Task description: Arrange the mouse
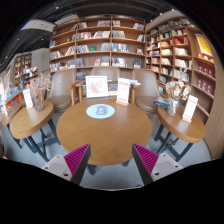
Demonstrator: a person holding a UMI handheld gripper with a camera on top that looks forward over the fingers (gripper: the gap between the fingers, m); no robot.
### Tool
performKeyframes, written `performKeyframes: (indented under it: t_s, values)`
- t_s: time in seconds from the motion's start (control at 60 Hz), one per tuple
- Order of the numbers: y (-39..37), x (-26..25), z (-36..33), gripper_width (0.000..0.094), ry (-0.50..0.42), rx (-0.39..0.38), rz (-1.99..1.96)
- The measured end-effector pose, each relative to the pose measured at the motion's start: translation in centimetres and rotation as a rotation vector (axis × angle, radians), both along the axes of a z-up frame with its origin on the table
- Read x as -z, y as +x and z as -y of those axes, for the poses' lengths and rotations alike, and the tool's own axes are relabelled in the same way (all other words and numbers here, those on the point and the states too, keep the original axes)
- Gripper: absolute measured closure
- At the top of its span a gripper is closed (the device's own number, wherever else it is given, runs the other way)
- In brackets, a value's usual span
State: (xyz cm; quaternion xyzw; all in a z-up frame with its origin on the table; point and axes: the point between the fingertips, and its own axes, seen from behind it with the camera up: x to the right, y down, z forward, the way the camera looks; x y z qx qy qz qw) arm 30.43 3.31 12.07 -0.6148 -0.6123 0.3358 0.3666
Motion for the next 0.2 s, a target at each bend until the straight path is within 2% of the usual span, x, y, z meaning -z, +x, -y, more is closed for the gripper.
performKeyframes:
  t_s: [0.2]
  values:
    - [0.49,-0.06,0.29,0.0082,0.006,-0.011,-0.007]
